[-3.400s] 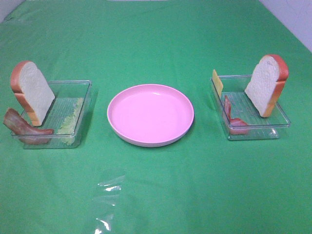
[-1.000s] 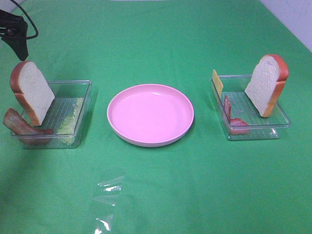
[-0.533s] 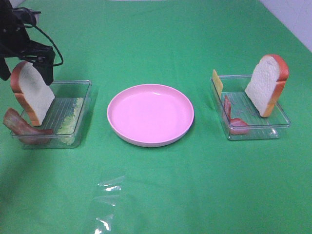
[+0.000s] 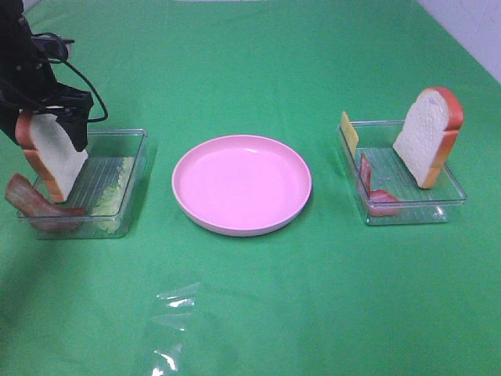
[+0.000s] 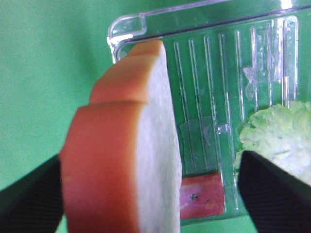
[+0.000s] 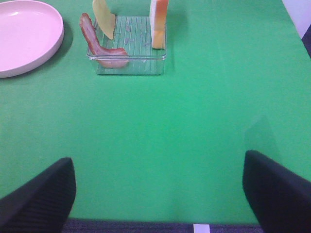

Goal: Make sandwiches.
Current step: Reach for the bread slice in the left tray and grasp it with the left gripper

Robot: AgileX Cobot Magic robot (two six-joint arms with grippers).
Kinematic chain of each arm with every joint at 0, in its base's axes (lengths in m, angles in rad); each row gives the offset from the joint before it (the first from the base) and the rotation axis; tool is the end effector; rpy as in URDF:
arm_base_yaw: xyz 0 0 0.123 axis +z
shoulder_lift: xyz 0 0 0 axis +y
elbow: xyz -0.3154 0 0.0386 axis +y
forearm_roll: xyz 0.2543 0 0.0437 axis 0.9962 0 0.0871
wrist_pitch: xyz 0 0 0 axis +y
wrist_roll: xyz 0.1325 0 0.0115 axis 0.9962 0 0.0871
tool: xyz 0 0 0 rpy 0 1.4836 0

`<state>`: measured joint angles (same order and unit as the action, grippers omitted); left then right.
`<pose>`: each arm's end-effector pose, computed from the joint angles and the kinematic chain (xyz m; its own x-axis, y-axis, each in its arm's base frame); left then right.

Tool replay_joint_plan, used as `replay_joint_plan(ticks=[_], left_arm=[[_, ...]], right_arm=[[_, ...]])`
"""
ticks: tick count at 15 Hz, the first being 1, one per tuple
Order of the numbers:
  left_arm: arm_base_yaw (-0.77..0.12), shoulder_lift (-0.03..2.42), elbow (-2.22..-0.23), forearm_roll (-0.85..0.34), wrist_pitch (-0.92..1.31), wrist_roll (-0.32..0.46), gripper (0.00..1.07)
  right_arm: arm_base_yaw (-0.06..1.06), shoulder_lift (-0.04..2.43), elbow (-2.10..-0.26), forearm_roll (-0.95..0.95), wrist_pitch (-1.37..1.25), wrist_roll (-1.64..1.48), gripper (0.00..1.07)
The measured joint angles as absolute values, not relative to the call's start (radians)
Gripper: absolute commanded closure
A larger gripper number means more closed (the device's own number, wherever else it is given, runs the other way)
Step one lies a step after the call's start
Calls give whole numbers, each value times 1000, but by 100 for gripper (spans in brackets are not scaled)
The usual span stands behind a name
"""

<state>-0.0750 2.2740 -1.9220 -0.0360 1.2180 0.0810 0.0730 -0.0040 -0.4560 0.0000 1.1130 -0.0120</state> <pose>0.4971 -0.0419 0.1595 -0.9856 0.1427 -0.0902 0.1457 0.9889 -0.0275 0.0051 0.0004 0.2410 -0.5338 -0.0511 -0.8441 -0.0793 0.9968 -0.0101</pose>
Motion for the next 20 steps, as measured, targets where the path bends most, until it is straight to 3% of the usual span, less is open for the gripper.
replay_joint_plan(ticks=[3, 13, 18, 20], left_arm=[[-75, 2274, -1922, -36, 1218, 81, 48], [-75, 2274, -1957, -36, 1218, 81, 48], [-75, 2274, -1968, -39, 1218, 70, 68], [-75, 2274, -1968, -46, 1218, 70, 83]], right_arm=[[73, -4, -456, 0, 1113, -12, 18], [73, -4, -456, 0, 1113, -12, 18], [73, -4, -456, 0, 1113, -12, 18], [73, -4, -456, 0, 1113, -12, 18]])
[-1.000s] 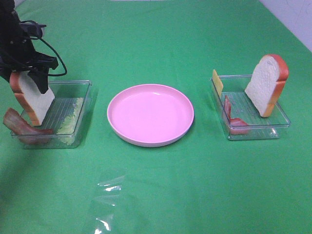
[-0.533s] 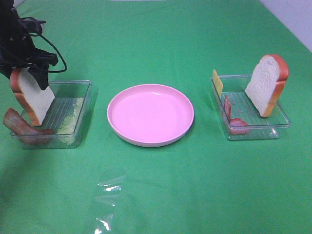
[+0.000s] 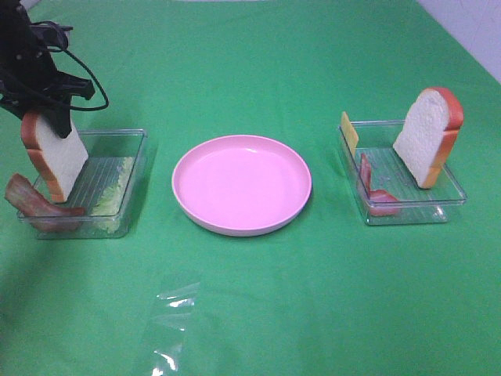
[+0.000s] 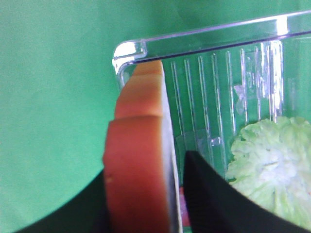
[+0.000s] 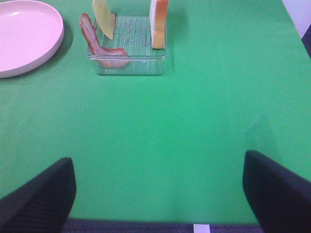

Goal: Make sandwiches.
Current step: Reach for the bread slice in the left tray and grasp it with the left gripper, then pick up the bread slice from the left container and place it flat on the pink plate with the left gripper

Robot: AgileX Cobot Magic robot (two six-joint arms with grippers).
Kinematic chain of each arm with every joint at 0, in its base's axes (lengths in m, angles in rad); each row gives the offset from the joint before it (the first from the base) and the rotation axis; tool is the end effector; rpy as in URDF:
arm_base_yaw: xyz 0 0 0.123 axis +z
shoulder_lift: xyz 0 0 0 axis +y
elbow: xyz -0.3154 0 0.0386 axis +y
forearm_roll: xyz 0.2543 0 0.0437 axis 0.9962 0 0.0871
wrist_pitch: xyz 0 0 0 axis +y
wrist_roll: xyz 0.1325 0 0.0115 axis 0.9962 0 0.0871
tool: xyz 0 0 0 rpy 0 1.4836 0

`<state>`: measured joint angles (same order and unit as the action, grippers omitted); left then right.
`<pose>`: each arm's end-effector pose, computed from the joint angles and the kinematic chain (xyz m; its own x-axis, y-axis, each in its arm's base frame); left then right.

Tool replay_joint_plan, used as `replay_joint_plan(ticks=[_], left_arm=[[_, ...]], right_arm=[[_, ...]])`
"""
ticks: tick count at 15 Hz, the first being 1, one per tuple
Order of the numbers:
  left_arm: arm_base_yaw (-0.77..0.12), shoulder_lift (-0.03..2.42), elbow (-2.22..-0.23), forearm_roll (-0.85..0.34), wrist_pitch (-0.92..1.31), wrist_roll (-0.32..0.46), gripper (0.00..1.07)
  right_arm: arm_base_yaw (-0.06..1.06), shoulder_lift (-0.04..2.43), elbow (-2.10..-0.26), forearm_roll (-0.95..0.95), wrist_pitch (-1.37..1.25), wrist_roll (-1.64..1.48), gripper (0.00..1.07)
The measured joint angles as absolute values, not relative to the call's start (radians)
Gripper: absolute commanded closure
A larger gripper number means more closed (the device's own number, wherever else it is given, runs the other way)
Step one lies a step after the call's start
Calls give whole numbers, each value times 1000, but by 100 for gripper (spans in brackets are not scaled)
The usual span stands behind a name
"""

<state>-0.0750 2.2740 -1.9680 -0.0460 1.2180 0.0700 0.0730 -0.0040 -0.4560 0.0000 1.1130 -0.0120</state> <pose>0.5049 -0.0437 0.1720 -0.9824 0.1280 -0.1360 0.1339 0.9904 -0.0355 0.0051 0.0004 0.2410 -0.5338 -0.0511 -0.8441 -0.0793 0.9968 -0.0101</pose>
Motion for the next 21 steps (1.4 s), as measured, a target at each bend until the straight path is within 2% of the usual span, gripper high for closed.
replay_joint_plan(ticks=[2, 3, 21], left_arm=[[-75, 2274, -1968, -52, 1218, 69, 104], [-75, 2274, -1968, -54, 1218, 69, 107], [-75, 2198, -1968, -51, 1228, 43, 107]], right_arm=[[73, -4, -456, 0, 1113, -12, 18], [73, -4, -456, 0, 1113, -12, 18], [73, -4, -456, 0, 1113, -12, 18]])
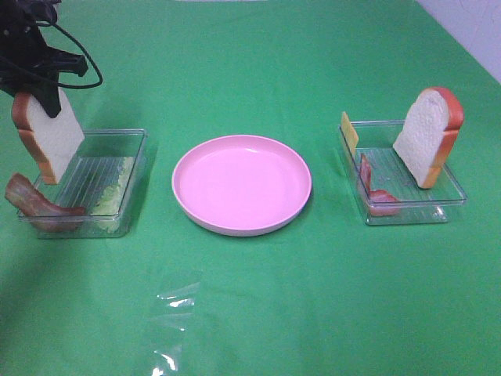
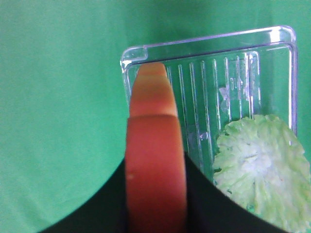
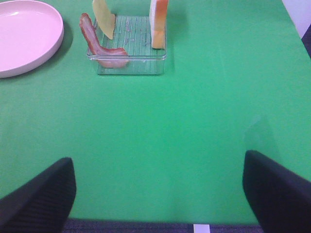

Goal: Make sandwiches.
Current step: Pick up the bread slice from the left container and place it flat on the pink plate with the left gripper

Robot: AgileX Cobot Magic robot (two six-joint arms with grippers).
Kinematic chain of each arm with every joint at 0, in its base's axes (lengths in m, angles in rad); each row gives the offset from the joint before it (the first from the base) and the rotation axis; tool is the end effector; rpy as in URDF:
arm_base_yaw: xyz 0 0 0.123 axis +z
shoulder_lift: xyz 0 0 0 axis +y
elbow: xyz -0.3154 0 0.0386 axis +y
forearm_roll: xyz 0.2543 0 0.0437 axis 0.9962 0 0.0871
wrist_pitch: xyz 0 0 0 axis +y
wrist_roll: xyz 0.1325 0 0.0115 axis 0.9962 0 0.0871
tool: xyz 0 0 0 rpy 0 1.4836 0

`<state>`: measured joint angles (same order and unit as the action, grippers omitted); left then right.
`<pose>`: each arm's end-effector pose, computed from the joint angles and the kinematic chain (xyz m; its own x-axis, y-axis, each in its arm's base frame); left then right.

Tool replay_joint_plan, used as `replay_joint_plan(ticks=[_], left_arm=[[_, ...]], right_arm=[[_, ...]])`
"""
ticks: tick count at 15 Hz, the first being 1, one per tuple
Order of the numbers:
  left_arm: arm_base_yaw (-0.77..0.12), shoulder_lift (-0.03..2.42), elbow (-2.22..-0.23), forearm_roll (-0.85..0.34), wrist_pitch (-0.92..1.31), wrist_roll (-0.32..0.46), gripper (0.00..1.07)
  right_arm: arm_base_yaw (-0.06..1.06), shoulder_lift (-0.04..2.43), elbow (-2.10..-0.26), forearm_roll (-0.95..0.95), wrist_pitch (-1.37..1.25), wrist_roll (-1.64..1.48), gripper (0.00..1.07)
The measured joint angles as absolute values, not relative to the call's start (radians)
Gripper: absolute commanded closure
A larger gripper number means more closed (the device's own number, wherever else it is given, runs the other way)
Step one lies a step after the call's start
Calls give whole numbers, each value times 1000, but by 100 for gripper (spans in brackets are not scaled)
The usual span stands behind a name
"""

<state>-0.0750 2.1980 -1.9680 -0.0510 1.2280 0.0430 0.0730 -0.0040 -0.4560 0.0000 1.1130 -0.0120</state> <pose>0.4984 -0.0439 0.2101 -0.9747 0.0991 -0.2002 0.1096 0.9931 -0.0419 0.0051 0.0004 0.2410 -0.5338 -0.0511 -0.8441 -0.0793 0.9968 -0.0101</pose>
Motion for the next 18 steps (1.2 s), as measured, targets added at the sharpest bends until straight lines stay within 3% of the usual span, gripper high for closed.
replay_joint_plan(ticks=[7, 12, 14, 18], left_arm=[[-75, 2088, -1968, -150, 1226, 43, 107], [-80, 2048, -1968, -399, 1226, 43, 107], [-139, 2050, -1968, -555, 1226, 70, 107], [-212, 2111, -1968, -652, 1225, 96, 107]], right_arm=[[73, -4, -456, 0, 1113, -12, 18], [73, -4, -456, 0, 1113, -12, 18], [73, -4, -456, 0, 1113, -12, 18], [73, -4, -456, 0, 1113, -12, 18]])
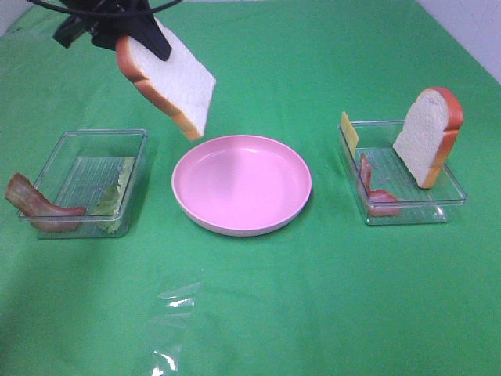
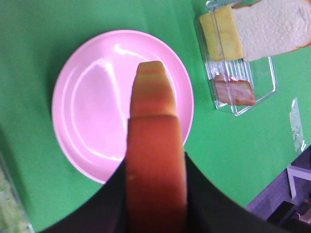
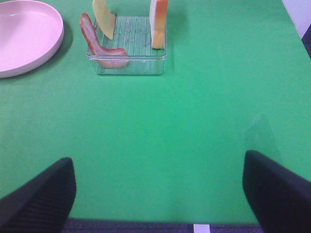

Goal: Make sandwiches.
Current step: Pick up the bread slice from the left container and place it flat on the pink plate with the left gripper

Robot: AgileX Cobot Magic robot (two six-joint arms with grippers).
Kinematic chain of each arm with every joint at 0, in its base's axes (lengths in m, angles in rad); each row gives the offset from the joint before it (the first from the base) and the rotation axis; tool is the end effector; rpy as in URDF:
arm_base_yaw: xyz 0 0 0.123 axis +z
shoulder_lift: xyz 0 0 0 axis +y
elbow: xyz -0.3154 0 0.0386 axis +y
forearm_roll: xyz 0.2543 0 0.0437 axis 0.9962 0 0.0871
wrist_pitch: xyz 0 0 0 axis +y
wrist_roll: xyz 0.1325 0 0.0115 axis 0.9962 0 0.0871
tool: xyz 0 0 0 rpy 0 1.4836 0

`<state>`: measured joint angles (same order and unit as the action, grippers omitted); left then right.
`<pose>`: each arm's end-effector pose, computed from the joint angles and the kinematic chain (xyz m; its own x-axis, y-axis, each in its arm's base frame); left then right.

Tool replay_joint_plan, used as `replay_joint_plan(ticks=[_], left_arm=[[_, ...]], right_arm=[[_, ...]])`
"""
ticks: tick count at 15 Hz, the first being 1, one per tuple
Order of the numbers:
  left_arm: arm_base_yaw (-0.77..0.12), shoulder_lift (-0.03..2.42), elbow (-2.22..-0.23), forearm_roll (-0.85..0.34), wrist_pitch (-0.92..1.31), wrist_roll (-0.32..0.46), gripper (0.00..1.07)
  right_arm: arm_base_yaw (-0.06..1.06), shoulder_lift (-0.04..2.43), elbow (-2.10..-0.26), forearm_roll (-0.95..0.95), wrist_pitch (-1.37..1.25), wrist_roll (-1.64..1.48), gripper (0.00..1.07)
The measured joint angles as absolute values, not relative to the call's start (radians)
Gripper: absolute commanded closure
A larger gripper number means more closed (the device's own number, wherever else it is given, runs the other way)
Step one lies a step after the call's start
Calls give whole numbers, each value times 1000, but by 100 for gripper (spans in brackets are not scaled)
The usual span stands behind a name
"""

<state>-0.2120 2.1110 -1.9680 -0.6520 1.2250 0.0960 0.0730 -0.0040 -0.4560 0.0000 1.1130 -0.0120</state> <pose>0.4656 -0.1779 0.2788 -0.9589 0.0749 -0.2736 0.2271 0.7806 -0.5823 0.0051 0.0004 0.2410 -0.5338 -0.0511 -0.8441 -0.0793 0.9968 -0.0101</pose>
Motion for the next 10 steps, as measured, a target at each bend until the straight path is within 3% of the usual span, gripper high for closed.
replay_joint_plan(ticks=[5, 10], left_arm=[[-264, 2278, -1968, -812, 1224, 101, 107], [-315, 2352, -1968, -836, 1149, 126, 107]], right_arm=[[73, -4, -456, 0, 1113, -12, 18], [73, -4, -456, 0, 1113, -12, 18]])
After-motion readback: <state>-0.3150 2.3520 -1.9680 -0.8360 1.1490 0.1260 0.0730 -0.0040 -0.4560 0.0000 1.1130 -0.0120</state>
